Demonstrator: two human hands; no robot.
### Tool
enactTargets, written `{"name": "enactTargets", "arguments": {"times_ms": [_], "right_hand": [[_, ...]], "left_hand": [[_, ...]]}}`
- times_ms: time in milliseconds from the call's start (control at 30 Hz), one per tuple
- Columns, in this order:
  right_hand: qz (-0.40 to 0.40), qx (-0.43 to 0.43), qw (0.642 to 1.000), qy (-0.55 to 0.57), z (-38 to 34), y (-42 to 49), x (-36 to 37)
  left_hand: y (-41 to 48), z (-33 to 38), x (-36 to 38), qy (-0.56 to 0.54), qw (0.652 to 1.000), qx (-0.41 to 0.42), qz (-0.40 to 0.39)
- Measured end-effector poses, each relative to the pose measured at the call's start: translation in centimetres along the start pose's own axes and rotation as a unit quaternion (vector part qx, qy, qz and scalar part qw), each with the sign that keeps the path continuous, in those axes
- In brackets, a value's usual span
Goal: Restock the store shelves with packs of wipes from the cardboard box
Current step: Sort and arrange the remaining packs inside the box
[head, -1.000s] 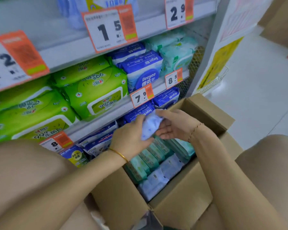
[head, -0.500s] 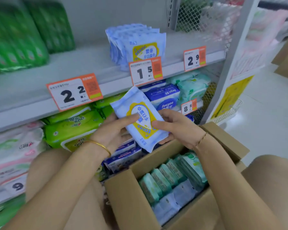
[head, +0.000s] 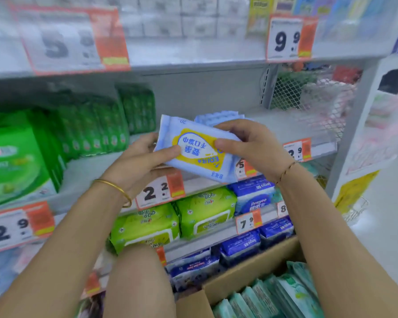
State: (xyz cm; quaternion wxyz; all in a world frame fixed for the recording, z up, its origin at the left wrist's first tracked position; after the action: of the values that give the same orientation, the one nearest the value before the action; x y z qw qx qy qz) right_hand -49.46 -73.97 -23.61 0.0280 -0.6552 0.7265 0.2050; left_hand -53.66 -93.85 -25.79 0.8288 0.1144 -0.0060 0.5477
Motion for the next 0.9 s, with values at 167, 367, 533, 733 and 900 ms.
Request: {"name": "enactTargets", "arguments": {"times_ms": [167,367,533,733,900], "right_hand": [[0.053,0.024,0.998,0.029,-0.1,3.1,3.5],[0.08,-0.037,0.963,-0.255,-0.4,3.4,5.6],[0.173,-0.039,0.873,-0.455,0.2,6.5,1.5],[0.089,0.029,0.868,-0.487,3.0,9.7,0.0],[0.079,0.036,0.858,-0.506,4.5,9.6,0.3]], "left_hand": [[1.0,-0.9,-0.9,-0.136,0.988,-0.048,0.049],[3.4,-0.9,-3.6,-0.087,0.992,-0.06,0.067],[9.0,0.7,-5.5,0.09,0.994,-0.01,0.068],[17.8,1.7,-3.7,0.437,0.895,0.018,0.092],[22.4,1.0,0.4,0.501,0.863,0.066,0.028]]}}
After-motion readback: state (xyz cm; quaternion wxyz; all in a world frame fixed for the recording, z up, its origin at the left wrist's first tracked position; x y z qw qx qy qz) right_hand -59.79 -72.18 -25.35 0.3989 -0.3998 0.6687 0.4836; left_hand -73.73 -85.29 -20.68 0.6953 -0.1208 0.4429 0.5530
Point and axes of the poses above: each hand's wrist, its own y-axis towards the middle knuckle, its own x-axis out of the palm, z = x × y, the point moved 2 cm from there along y, towards the middle knuckle, and after that the axes turned 4 degrees about x, right-handed, at the moved point
